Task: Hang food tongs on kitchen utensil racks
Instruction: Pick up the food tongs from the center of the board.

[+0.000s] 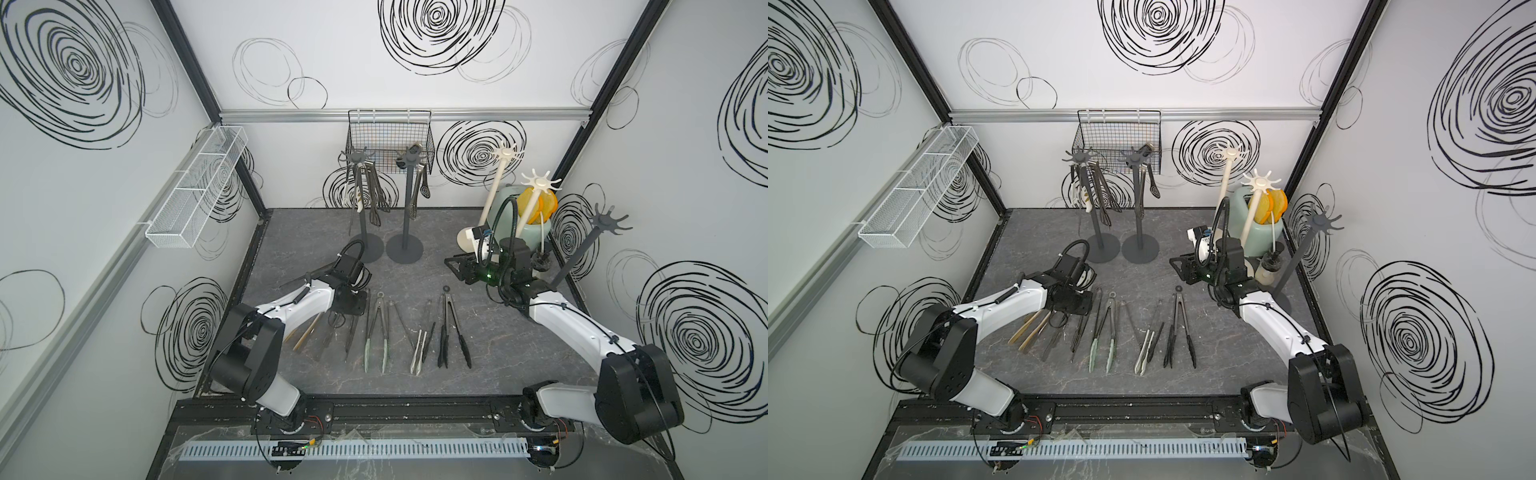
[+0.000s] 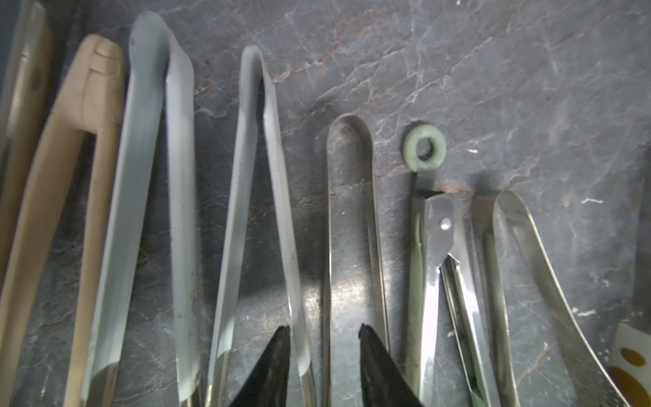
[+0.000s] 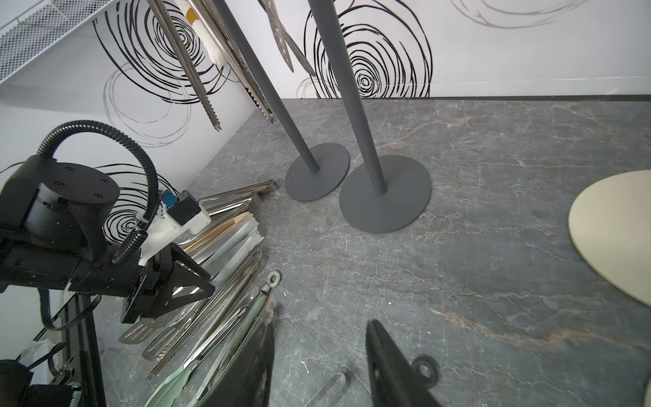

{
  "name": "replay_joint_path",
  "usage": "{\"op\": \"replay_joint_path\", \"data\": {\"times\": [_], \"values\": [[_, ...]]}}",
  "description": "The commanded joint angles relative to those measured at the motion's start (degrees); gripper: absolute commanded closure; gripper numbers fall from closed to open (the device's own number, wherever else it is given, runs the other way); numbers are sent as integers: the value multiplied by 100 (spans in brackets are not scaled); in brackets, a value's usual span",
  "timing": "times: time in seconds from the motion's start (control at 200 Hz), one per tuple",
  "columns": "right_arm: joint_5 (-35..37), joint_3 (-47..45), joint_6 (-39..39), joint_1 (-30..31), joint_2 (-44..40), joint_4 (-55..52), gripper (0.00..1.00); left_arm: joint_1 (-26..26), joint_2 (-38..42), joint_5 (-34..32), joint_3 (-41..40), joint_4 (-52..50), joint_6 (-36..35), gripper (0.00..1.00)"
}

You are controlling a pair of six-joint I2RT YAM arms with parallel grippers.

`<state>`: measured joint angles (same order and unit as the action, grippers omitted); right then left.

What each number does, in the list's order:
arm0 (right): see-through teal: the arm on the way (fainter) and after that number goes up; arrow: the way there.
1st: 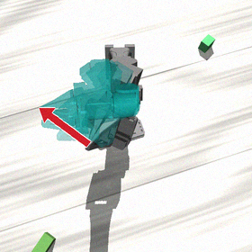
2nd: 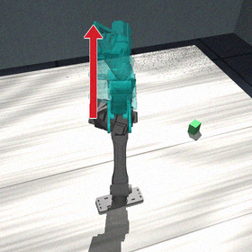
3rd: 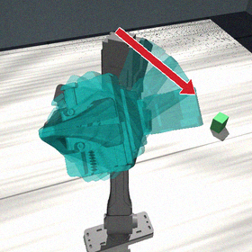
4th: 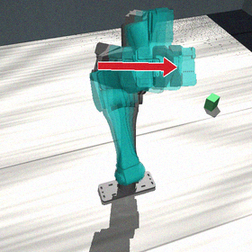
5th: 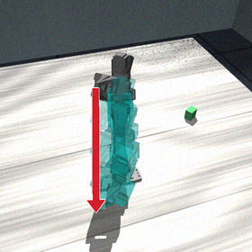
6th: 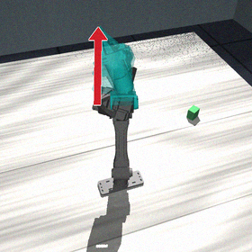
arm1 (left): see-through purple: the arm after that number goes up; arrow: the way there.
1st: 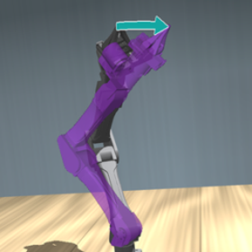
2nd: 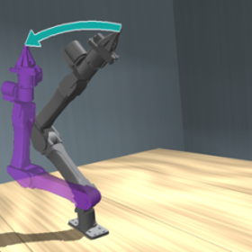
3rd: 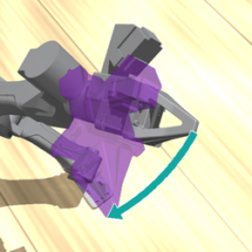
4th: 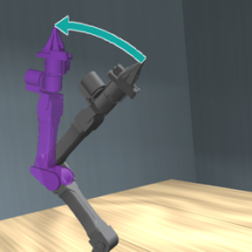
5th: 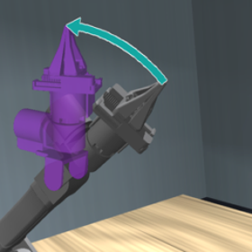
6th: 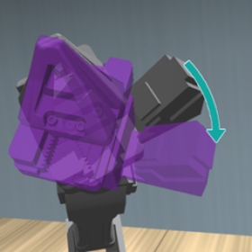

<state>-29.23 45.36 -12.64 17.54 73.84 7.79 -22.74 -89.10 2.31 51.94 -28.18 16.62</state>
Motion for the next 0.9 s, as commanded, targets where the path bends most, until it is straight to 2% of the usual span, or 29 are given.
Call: {"op": "replay_joint_path", "data": {"times": [0.0, 0.3, 0.896], "values": [[-10, 21, 24, 12, 51, -68, 55, -6, 24, -258, -44, 182, 84, 64], [-39, 25, 30, 7, 134, -94, 55, 41, -62, -306, -357, 466, 58, 68], [-47, -1, 37, 10, 201, -166, 56, -88, -213, -546, -459, 693, 138, 89]]}}
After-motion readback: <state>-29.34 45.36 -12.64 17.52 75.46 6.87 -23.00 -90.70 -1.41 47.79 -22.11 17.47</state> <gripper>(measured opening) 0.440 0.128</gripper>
